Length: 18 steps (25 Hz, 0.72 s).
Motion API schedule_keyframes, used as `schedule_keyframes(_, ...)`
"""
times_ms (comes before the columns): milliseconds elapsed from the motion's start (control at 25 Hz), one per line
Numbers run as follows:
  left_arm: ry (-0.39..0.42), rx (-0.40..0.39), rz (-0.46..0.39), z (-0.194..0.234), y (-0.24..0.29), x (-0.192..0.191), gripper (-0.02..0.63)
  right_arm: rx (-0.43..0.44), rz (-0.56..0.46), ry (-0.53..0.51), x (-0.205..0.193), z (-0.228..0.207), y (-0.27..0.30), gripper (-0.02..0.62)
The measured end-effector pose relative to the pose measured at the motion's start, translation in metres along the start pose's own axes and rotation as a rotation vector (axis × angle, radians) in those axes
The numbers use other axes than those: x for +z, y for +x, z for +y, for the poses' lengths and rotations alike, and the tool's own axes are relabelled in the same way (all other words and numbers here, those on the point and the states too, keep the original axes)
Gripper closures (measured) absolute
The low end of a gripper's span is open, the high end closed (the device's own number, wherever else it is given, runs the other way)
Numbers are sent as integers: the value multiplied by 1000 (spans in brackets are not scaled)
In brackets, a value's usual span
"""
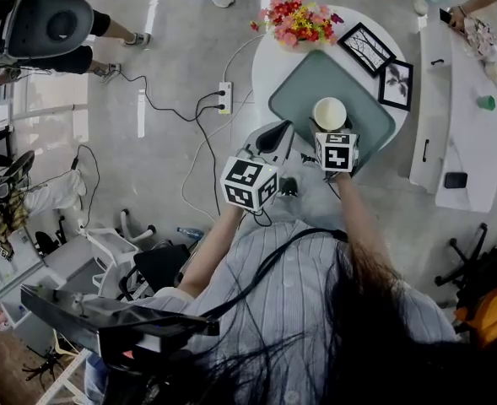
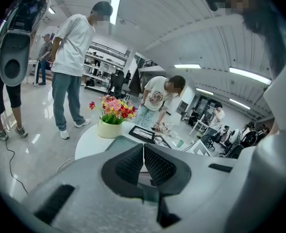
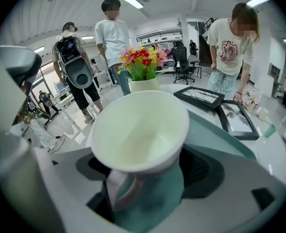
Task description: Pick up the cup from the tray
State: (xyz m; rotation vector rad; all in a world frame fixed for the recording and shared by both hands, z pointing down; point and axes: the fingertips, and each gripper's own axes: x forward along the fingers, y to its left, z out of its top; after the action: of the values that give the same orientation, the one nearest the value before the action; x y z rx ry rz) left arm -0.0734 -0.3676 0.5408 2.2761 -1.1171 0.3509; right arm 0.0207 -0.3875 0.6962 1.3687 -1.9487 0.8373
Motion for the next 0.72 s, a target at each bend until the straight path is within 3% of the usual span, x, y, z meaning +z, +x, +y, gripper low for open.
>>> schedule_keyframes(320, 3, -6, -20, -8, -7, 0, 591, 25, -40, -49, 27, 0, -31, 195)
schedule_keyframes(720, 12, 10, -56, -12, -27, 0, 591, 106, -97, 1, 39, 25, -84, 195)
